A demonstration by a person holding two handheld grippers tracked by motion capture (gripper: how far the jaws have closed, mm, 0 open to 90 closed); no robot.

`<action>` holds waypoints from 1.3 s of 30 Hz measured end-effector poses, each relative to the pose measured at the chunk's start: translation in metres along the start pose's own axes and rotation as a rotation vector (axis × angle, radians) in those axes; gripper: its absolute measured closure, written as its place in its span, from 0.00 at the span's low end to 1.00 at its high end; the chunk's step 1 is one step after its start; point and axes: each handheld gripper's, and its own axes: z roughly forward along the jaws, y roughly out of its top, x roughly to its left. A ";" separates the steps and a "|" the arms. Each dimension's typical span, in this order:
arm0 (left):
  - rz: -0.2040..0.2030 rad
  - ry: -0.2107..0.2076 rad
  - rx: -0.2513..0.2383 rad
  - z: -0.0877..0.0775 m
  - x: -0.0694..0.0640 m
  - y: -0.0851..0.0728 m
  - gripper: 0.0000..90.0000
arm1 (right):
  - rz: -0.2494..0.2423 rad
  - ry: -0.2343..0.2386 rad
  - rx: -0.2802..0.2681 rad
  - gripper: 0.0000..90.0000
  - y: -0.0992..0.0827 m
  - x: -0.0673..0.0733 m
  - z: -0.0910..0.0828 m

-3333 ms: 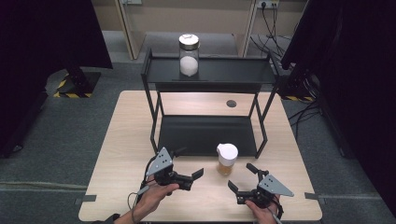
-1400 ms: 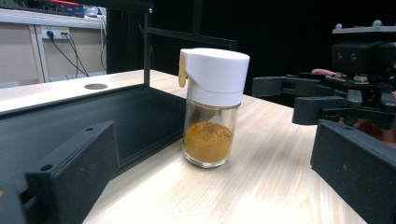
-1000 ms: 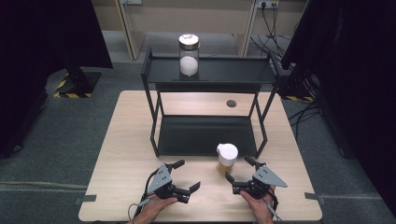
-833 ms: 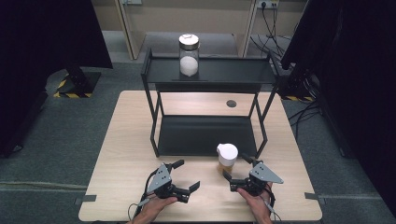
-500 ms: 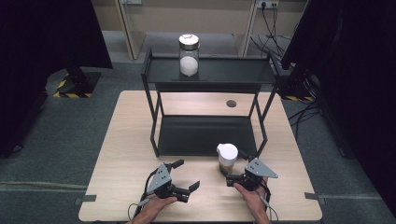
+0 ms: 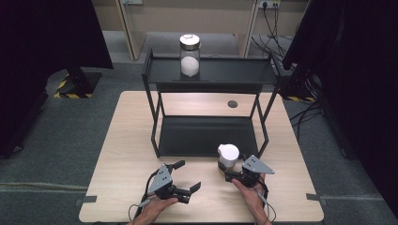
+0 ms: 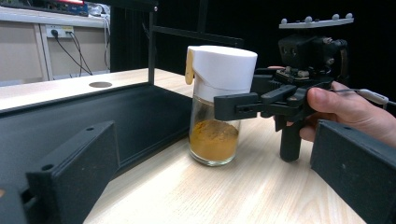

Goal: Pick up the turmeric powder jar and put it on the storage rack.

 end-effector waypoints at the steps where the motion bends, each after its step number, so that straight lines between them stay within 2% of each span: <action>1: 0.000 0.000 0.001 0.000 0.000 0.000 0.01 | -0.005 0.001 -0.001 0.31 0.000 0.000 0.001; 4: -0.001 0.003 0.001 0.000 0.000 0.000 0.01 | 0.000 0.002 0.003 0.34 0.002 -0.001 0.001; 9: 0.000 0.005 -0.003 0.000 0.000 0.000 0.01 | -0.021 -0.011 0.011 0.34 0.005 0.002 -0.001; 13: 0.000 0.005 -0.001 0.000 0.000 0.000 0.01 | -0.028 -0.014 -0.008 0.34 0.007 0.005 -0.005; 20: -0.004 0.010 -0.001 0.000 0.000 -0.001 0.01 | 0.006 0.008 -0.024 0.34 0.015 0.004 -0.010; 22: -0.006 0.010 0.000 0.000 0.000 -0.001 0.01 | -0.006 0.007 -0.025 0.34 0.018 0.006 -0.011; 26: -0.006 0.010 0.002 0.000 0.001 -0.001 0.01 | 0.000 0.014 -0.026 0.34 0.023 0.006 -0.013; 39: -0.010 0.015 0.000 0.000 0.001 -0.001 0.01 | -0.013 0.019 -0.054 0.34 0.051 0.005 -0.018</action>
